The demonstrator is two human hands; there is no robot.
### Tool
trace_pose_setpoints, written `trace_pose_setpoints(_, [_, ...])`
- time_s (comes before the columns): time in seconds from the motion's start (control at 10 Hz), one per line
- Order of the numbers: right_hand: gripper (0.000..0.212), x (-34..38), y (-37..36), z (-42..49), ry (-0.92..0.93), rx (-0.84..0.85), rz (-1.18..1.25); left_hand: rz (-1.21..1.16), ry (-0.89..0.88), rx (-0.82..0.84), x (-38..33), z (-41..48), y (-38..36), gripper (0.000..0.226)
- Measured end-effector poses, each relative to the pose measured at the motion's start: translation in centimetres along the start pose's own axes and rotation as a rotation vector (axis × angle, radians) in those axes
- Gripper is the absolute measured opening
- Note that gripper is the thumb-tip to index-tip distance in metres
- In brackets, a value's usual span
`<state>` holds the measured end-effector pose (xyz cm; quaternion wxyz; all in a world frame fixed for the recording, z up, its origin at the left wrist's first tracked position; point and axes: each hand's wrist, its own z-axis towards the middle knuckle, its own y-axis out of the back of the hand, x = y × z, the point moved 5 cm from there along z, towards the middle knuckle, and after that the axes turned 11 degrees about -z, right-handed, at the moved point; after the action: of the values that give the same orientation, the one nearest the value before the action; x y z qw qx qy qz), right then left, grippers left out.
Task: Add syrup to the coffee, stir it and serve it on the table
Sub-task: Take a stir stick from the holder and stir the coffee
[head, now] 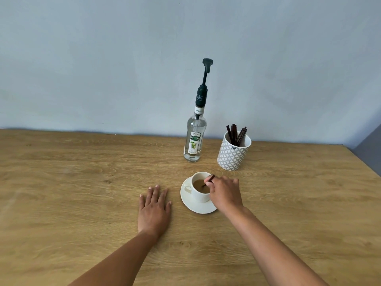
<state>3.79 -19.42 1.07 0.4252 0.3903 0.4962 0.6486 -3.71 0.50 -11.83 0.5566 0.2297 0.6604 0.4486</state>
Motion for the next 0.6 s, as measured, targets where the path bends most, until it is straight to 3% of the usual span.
trace_pose_setpoints(0.3, [0.021, -0.15, -0.83, -0.10, -0.018, 0.076, 0.156, 0.014, -0.004, 0.009, -0.02, 0.05, 0.16, 0.058])
trace_pose_setpoints(0.5, [0.020, -0.99, -0.24, -0.37, -0.051, 0.014, -0.007, 0.014, -0.008, 0.013, -0.07, 0.05, 0.24, 0.058])
trace_pose_setpoints(0.6, [0.019, -1.14, -0.20, -0.62, -0.051, 0.017, 0.022, 0.020, -0.009, 0.015, -0.05, 0.03, 0.24, 0.058])
